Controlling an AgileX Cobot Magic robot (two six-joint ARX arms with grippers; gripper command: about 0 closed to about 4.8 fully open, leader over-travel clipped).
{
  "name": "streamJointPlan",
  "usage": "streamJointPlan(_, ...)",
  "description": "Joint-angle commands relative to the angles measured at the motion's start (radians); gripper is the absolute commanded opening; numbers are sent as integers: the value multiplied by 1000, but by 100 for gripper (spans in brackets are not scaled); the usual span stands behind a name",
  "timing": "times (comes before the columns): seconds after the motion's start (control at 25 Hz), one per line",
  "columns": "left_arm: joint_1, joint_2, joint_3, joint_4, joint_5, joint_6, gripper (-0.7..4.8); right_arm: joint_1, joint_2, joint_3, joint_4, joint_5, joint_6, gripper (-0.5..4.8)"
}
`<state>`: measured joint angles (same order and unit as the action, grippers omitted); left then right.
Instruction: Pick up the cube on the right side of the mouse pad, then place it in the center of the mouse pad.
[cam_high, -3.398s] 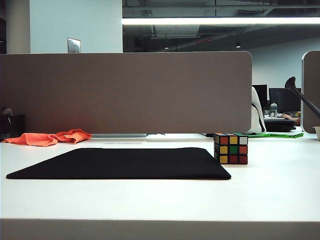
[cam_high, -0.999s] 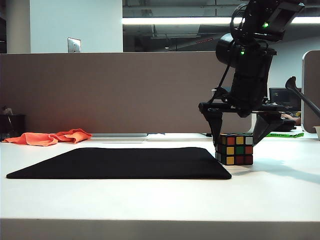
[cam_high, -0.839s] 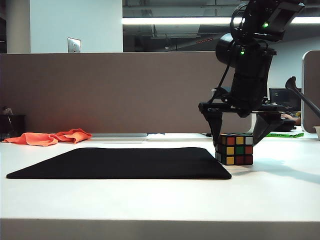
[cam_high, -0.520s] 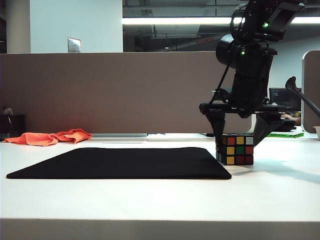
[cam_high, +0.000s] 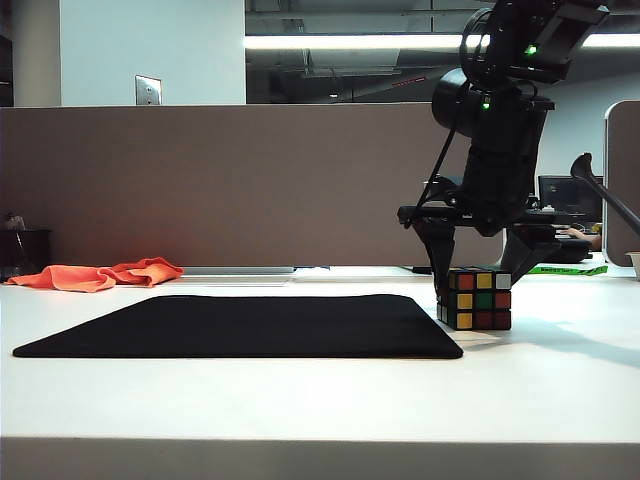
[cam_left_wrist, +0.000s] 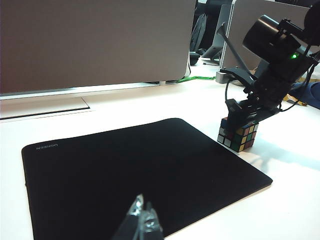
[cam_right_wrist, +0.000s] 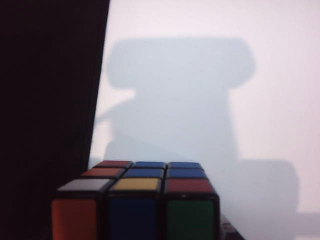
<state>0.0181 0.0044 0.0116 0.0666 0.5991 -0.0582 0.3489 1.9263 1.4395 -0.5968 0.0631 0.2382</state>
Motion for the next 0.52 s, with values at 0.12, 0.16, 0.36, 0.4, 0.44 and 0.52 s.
streamJointPlan(0.12,1,1,3,9,0,-3,-6,0,-5,3,3,-19,-2,353)
streamJointPlan(0.16,1,1,3,9,0,-3,-6,1,-5,3,2,-20,-2,346)
streamJointPlan(0.36,1,1,3,9,0,-3,-6,1,-5,3,3,-21,-2,291)
streamJointPlan(0.4,1,1,3,9,0,-3,-6,1,-5,3,3,-21,-2,291)
streamJointPlan(0.44,1,1,3,9,0,-3,-6,1,-5,3,3,-21,-2,291)
streamJointPlan(0.52,1,1,3,9,0,-3,-6,1,-5,3,6,-21,-2,291)
